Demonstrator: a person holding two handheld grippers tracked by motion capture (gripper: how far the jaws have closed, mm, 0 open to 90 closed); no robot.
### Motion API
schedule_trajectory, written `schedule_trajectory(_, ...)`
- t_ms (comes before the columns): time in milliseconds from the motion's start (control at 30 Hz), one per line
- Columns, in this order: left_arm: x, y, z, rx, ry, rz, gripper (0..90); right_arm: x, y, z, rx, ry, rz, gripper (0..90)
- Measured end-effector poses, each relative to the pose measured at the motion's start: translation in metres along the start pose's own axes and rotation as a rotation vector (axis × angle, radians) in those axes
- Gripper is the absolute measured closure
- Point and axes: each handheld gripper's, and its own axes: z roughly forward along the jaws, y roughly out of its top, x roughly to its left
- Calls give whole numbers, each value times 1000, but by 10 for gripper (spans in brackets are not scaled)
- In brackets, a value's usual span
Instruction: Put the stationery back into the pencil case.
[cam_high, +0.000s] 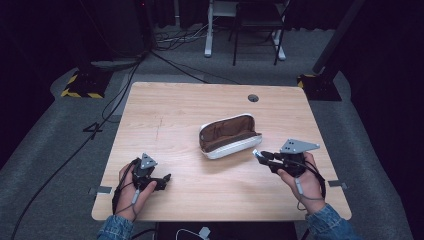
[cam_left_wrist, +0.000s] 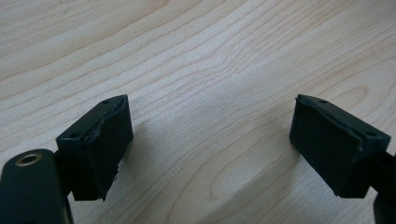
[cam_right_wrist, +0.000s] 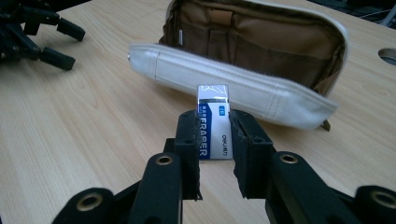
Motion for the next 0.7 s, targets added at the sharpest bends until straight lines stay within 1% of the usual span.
schedule_trajectory(133, 0, 0, 0, 3, -1, -1, 138, -4, 13, 7, -1, 1, -4, 738)
schedule_trajectory(167, 0, 0, 0, -4, 2, -1, 138, -5, 17, 10, -1, 2, -5, 738)
schedule_trajectory(200, 0, 0, 0, 2, -1, -1, 138, -6, 20, 12, 2, 0, -6, 738)
schedule_trajectory(233, 0, 0, 0, 2, -1, -1, 138, -6, 20, 12, 2, 0, -6, 738)
schedule_trajectory(433, 0, 0, 0, 1, 0, 0, 138, -10, 37, 27, 5, 4, -1, 738)
schedule_trajectory(567, 0, 0, 0, 0, 0, 0, 138, -11, 46, 36, 17, -7, -13, 738)
schedule_trajectory(700, 0, 0, 0, 1, -1, -1, 138, -13, 54, 44, 20, -18, -15, 738)
